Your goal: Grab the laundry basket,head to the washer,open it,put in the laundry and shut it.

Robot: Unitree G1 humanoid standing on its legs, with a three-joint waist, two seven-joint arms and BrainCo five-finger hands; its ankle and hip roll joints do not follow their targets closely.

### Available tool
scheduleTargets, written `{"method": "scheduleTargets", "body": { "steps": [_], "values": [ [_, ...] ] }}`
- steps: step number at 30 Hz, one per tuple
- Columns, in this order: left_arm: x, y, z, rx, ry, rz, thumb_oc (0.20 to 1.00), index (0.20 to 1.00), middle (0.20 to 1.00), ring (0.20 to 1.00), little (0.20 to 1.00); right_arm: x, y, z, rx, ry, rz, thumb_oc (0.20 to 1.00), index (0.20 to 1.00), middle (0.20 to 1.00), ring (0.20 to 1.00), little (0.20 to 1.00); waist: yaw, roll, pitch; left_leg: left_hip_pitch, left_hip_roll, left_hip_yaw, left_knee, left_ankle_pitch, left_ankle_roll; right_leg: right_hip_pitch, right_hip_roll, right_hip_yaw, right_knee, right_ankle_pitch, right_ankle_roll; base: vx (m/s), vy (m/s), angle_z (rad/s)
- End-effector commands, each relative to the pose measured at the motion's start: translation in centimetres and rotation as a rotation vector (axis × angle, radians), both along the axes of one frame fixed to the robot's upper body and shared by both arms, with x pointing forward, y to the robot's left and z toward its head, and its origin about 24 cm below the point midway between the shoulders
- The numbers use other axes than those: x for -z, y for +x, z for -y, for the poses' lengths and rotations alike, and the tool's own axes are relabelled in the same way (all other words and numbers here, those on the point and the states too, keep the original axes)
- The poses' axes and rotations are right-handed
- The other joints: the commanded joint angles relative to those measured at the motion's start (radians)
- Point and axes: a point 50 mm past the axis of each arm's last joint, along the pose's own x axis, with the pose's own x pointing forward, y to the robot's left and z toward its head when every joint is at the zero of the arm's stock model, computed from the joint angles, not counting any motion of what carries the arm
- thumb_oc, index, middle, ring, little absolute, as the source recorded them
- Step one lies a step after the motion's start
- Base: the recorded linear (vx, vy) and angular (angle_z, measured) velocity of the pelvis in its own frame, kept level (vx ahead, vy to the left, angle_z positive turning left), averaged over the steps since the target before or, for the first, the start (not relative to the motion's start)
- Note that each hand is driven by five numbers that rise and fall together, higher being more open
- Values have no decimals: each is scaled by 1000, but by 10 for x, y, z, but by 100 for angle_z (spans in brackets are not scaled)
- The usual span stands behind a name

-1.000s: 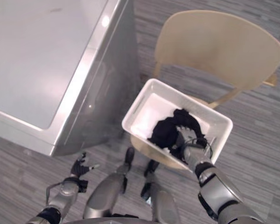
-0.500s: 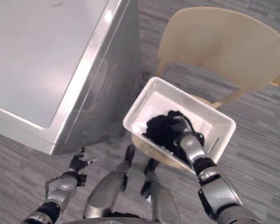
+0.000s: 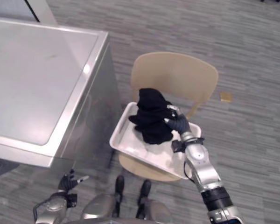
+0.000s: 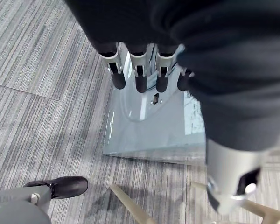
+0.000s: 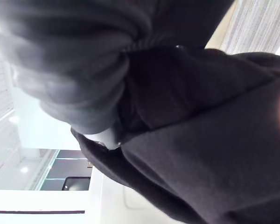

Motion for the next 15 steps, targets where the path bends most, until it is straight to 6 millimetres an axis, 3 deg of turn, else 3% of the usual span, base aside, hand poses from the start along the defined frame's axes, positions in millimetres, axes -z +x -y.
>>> {"method": "scheduleTargets", "body": {
  "steps": [1, 2, 5, 6, 8, 9, 12, 14, 15],
  "values": [
    [-20, 30, 2, 56, 20, 138, 1000, 1000, 1000, 1000, 1000, -15, -5, -9, -42, 116, 110, 200, 200, 200, 200, 200, 8, 22, -72, -101, 18, -40, 70, -35, -22, -36, -53, 144, 364, -248, 113, -284, -66, 50],
    [-25, 34, 2, 69, 23, 166, 1000, 1000, 1000, 1000, 1000, -14, -5, -9, -35, 117, 105, 200, 200, 200, 200, 200, 14, 24, -82, -125, 13, -54, 71, -17, -23, -27, -38, 170, 424, -250, 114, -189, -52, 70],
    [-36, 41, 4, 90, 21, 227, 1000, 1000, 1000, 1000, 1000, -11, -5, -8, -10, 99, 102, 200, 200, 200, 200, 200, 33, 19, -105, -175, 4, -71, 66, 20, -33, 15, 4, 225, 451, -254, 115, -255, -134, 55],
    [-49, 50, 13, 115, -18, 301, 1000, 1000, 1000, 1000, 1000, -15, 1, -12, -12, 127, 108, 200, 200, 200, 200, 200, 61, 14, -110, -224, -9, -86, 53, 69, -61, 100, 43, 248, 298, -347, 62, -404, -231, 26],
    [-52, 52, 16, 128, -30, 319, 1000, 1000, 1000, 1000, 1000, -16, 4, -13, -15, 142, 109, 200, 200, 200, 200, 200, 67, 14, -109, -238, -13, -91, 47, 86, -72, 111, 49, 244, 251, -352, 47, -330, -156, 24],
    [-63, 58, 22, 152, -47, 374, 1000, 1000, 1000, 1000, 1000, -25, 12, -16, -23, 146, 138, 200, 200, 200, 200, 200, 80, 34, -103, -279, -11, -96, 32, 112, -91, 111, 86, 258, 162, -358, 22, -390, -162, 36],
    [-71, 64, 30, 180, -65, 417, 1000, 1000, 1000, 1000, 1000, -32, 15, -17, -35, 142, 156, 200, 200, 200, 200, 200, 73, 50, -82, -289, -14, -96, 14, 101, -110, 95, 96, 235, 143, -338, 15, -319, -88, 52],
    [-92, 75, 44, 288, -56, 507, 1000, 1000, 1000, 1000, 1000, -38, 16, -22, -66, 159, 168, 200, 200, 200, 200, 200, 41, 42, -69, -276, -3, -7, 54, 45, -89, 77, 68, 179, 119, -294, 21, -296, -1, 63],
    [-92, 75, 44, 288, -56, 507, 1000, 1000, 1000, 1000, 1000, -38, 16, -22, -66, 159, 168, 200, 200, 200, 200, 200, 41, 43, -70, -277, -3, -8, 54, 45, -89, 76, 68, 179, 118, -294, 21, -365, 19, 79]
  ]
}}
